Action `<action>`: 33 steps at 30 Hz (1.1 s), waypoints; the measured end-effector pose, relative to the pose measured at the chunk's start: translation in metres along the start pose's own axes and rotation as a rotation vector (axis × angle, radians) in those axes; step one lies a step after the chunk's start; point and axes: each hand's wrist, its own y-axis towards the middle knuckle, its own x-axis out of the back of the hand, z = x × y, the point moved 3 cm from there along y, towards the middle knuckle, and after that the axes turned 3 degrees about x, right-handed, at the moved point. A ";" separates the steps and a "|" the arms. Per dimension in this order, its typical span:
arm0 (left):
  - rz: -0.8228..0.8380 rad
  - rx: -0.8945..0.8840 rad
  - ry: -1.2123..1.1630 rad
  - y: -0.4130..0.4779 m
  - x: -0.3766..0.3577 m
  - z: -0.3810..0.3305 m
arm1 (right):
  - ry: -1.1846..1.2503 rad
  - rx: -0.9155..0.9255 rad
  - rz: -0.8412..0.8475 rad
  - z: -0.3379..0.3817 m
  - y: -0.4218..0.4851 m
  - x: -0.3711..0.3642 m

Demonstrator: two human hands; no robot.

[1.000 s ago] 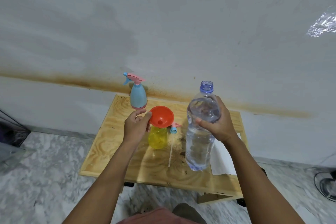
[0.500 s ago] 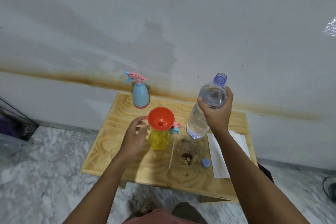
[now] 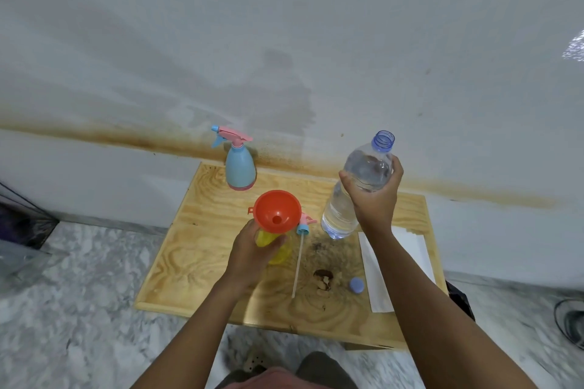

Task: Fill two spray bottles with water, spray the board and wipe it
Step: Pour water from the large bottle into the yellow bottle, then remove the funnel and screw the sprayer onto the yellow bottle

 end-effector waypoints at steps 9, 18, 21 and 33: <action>0.020 0.018 -0.026 0.001 0.001 0.001 | -0.215 -0.061 -0.101 -0.005 -0.012 0.004; -0.009 -0.002 0.006 0.002 0.000 0.005 | -0.145 -0.070 0.038 0.000 -0.090 -0.029; -0.021 0.007 0.031 0.002 0.000 0.006 | -0.127 -0.169 0.353 0.006 -0.088 -0.049; -0.037 0.023 0.119 0.006 -0.002 0.014 | -0.183 -0.155 0.322 0.014 -0.076 -0.047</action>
